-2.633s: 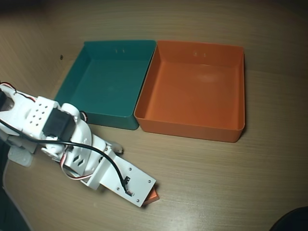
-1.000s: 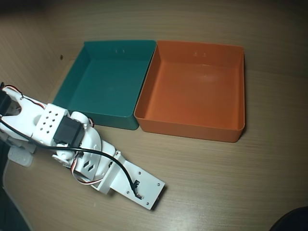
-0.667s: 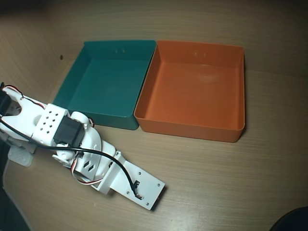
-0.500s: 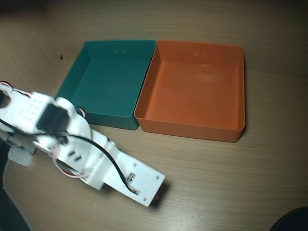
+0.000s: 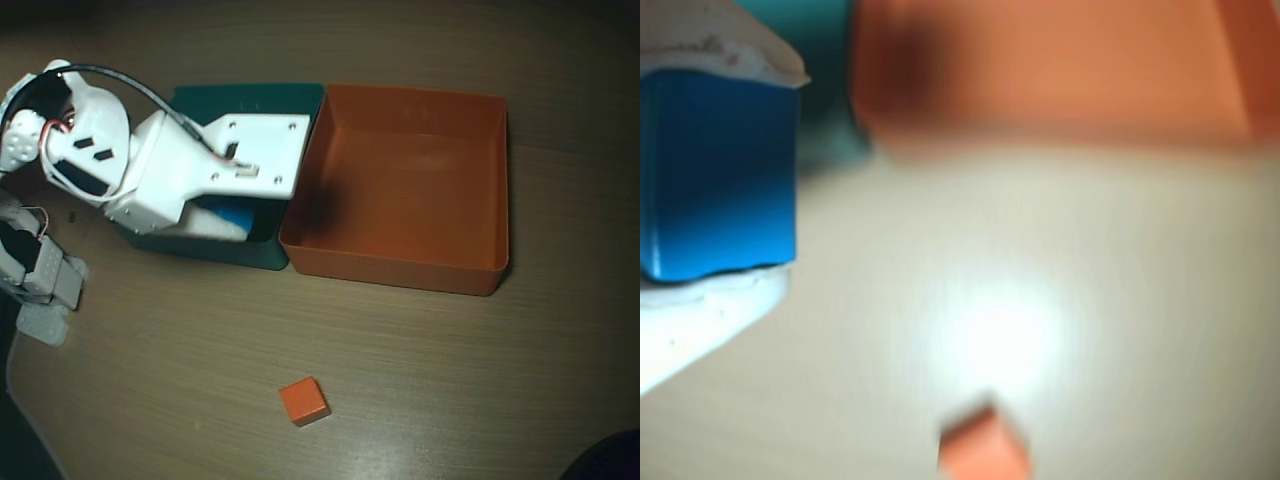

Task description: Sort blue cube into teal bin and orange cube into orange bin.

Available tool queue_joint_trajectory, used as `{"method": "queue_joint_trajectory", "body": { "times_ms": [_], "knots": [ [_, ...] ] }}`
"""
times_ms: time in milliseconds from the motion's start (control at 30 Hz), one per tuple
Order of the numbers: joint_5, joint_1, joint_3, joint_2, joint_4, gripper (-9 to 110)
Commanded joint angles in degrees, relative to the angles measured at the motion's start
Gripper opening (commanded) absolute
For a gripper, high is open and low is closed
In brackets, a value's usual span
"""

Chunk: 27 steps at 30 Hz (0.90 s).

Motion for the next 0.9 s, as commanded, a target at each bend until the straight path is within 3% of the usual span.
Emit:
{"method": "queue_joint_trajectory", "body": {
  "times_ms": [0, 300, 867],
  "knots": [
    [-0.3, -7.4, -1.9, 4.3, 0.2, -6],
    [0.6, -21.8, -1.8, -0.8, -0.4, -6],
    [0.6, -23.9, -2.9, -14.9, -0.7, -6]
  ]
}}
